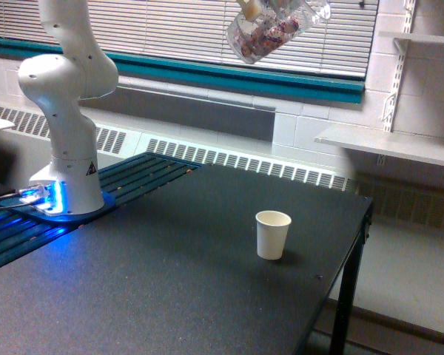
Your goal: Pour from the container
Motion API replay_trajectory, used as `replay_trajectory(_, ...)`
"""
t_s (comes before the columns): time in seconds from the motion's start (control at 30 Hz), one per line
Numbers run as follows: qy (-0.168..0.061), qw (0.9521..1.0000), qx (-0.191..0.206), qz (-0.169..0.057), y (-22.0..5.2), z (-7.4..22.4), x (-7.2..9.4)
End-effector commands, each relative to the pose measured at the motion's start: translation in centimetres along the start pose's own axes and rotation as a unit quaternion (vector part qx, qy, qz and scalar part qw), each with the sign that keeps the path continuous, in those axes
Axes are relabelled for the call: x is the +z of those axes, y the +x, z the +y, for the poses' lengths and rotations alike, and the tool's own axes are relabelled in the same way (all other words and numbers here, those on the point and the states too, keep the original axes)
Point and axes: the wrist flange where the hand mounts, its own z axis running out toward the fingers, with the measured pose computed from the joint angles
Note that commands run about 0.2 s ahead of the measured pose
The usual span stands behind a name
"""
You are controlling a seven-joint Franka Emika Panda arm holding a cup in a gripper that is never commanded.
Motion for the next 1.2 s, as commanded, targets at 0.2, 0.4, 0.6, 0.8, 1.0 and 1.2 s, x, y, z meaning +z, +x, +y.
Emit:
replay_trajectory(0.2, -0.003, 0.999, -0.012, 0.044, 0.2, -0.7, -2.6)
replay_trajectory(0.4, 0.001, 0.9982, -0.038, 0.047, -2.6, -2.2, -2.4)
replay_trajectory(0.6, 0.008, 0.9969, -0.072, 0.031, -7.1, -3.7, -1.1)
replay_trajectory(0.8, 0.012, 0.9949, -0.1, 0.015, -11.6, -4.7, 0.1)
replay_trajectory(1.0, 0.013, 0.9924, -0.122, 0.01, -15.5, -4.9, 1.0)
replay_trajectory(1.2, 0.004, 0.9905, -0.137, 0.001, -18.9, -3.9, 2.2)
